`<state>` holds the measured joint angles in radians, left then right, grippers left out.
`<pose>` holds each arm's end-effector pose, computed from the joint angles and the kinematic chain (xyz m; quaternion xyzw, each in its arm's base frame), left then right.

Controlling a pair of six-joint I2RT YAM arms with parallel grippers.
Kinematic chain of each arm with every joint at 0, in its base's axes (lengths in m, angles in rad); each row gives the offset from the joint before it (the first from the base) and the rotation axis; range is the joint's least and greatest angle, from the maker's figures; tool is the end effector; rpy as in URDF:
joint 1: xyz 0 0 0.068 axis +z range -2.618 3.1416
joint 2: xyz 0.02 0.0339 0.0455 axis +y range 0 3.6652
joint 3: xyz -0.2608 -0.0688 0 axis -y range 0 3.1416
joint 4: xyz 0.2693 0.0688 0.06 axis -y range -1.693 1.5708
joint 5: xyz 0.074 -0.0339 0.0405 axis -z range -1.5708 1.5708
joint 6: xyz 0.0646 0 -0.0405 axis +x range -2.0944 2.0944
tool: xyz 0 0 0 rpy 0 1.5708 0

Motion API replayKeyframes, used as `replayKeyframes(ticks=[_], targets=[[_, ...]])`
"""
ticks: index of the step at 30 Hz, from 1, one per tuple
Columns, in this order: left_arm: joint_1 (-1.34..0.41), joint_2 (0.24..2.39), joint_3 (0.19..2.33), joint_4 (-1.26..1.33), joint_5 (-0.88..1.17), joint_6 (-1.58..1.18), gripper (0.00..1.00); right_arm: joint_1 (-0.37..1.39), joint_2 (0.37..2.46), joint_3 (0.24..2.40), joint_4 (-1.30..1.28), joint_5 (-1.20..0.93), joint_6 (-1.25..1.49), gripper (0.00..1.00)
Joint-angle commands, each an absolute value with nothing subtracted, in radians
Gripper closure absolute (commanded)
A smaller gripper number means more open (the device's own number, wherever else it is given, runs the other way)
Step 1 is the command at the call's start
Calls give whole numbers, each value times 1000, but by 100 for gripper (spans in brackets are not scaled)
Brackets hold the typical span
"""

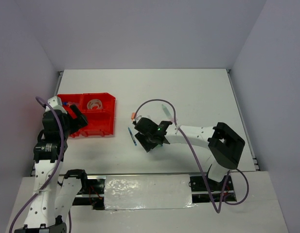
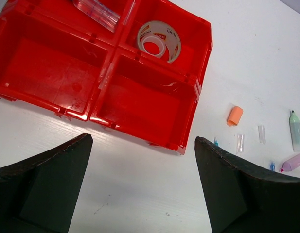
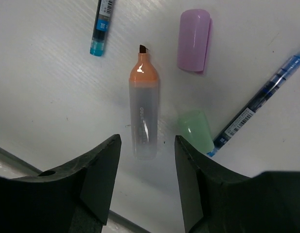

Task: Sort the stationery into containers
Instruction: Pick up the pen from the center of the board, then pick up the pen cap from the center of the board.

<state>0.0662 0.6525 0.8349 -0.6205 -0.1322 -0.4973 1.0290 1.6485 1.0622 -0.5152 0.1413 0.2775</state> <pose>0.1907 0.0212 0.3211 -0.2682 0.7990 -0.0601 0.5349 0.1935 0.3039 0.1515 -0.3408 0.9085 0.0864 0.2259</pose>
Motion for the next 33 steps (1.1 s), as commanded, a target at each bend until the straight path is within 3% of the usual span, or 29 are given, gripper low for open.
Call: replayKeyframes(ticks=[1,12,18,23,24,29,32,33], targets=[[60,655,831,-578,-106,-472,1,1034,1678,1123,-466,138,245,44],[54,664,830,-578,-103,-472,1,1034,1805,1126,-431,118,248,51],[51,669,830,-578,-103,-471,1,1049,1818,1109,-410,94,273,65],[52,672,830,-577,-100,-472,1,1060,1802,1095,-410,94,317,86],[52,673,834,-577,-97,-469,1,1063,1784,1092,-413,97,333,95],[38,747,894,-552,-37,-474,1,1068,1559,1049,-417,109,391,95],[-81,895,978,-531,-99,-541,1,1066,1362,983,-413,150,431,97],[-210,937,1011,-528,-157,-570,1,1066,1318,967,-426,175,443,99]])
